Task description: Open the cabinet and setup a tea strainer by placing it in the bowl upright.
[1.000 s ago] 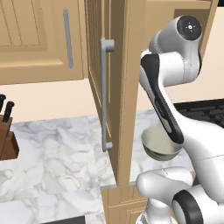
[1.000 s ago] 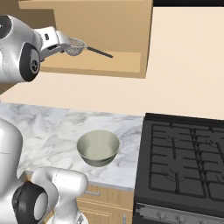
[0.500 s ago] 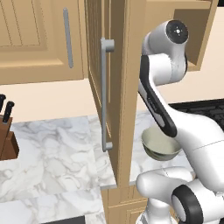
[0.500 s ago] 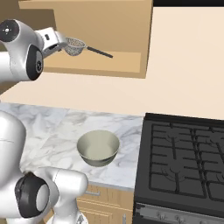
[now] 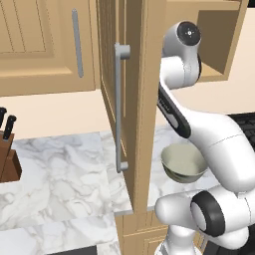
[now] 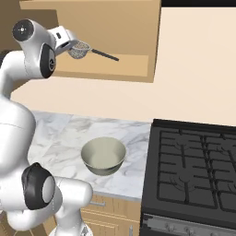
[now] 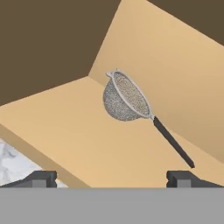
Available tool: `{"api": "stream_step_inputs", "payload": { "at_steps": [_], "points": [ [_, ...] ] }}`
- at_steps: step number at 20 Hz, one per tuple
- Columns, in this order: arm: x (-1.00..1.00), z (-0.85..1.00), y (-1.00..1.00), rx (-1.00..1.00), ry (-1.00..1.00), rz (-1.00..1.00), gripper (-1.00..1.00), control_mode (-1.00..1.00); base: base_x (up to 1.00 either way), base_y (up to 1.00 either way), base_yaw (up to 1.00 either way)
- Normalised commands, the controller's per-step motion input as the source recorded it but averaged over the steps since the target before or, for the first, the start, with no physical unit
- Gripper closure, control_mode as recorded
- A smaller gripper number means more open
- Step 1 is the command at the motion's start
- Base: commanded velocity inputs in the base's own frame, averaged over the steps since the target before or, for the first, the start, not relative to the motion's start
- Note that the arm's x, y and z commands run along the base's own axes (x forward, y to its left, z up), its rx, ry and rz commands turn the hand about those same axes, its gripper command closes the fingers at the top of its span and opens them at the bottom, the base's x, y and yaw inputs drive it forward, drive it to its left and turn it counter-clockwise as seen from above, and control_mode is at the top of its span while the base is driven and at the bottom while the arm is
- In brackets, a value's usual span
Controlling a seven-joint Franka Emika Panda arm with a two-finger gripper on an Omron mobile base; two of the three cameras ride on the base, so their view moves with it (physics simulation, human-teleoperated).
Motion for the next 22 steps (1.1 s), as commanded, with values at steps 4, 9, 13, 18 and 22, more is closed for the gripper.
{"api": "stream_step_inputs", "payload": {
  "at_steps": [4, 9, 13, 18, 22],
  "points": [
    [0.36, 0.0, 0.0, -0.03, 0.0, 0.01, -1.0, -1.0, 0.0, 0.0, 0.0],
    [0.29, 0.0, 0.03, 0.0, 0.0, 0.04, -1.0, -1.0, 0.0, 0.0, 0.0],
    [0.19, 0.0, 0.09, 0.0, 0.0, 0.08, -1.0, -1.0, 0.0, 0.0, 0.0],
    [0.16, 0.0, 0.01, 0.0, 0.01, 0.09, -1.0, -1.0, 0.0, 0.0, 0.0],
    [0.15, -0.08, 0.0, -0.02, 0.08, 0.02, -1.0, -1.0, 0.0, 0.0, 0.0]
  ]
}}
